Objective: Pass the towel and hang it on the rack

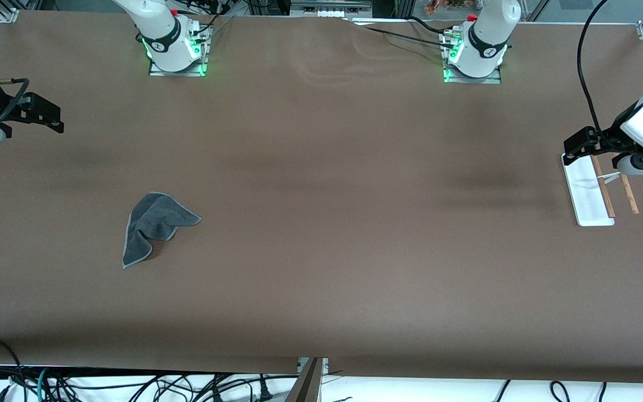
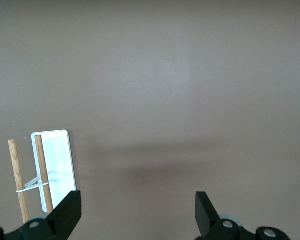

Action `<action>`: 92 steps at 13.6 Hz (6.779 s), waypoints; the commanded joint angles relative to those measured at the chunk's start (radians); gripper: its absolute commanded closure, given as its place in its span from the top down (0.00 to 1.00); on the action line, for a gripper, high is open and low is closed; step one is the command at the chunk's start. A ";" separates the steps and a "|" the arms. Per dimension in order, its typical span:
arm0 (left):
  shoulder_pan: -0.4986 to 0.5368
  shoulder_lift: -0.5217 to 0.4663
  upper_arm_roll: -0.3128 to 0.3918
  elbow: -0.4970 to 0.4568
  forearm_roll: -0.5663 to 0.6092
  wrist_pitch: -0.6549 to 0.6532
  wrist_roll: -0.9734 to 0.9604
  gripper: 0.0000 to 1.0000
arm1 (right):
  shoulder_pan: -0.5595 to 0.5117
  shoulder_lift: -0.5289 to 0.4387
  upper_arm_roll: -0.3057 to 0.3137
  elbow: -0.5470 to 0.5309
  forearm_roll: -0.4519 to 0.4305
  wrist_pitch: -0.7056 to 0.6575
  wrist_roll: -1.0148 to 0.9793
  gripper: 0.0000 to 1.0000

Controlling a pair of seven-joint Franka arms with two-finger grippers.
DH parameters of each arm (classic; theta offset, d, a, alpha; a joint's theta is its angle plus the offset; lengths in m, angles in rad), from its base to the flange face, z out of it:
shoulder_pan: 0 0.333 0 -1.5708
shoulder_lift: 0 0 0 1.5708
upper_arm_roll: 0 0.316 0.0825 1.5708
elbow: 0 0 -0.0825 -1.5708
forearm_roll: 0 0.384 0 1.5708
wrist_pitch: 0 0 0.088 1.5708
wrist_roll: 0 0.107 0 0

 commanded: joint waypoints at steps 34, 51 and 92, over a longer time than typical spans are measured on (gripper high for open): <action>0.007 0.013 -0.003 0.030 -0.026 -0.023 -0.002 1.00 | -0.015 0.009 -0.001 0.022 0.030 0.011 0.012 1.00; 0.009 0.015 -0.003 0.030 -0.026 -0.023 -0.002 1.00 | -0.011 0.027 0.002 0.022 0.030 0.023 0.012 1.00; 0.010 0.013 -0.001 0.029 -0.026 -0.024 -0.002 1.00 | 0.019 0.759 0.000 -0.039 0.036 1.080 -0.058 1.00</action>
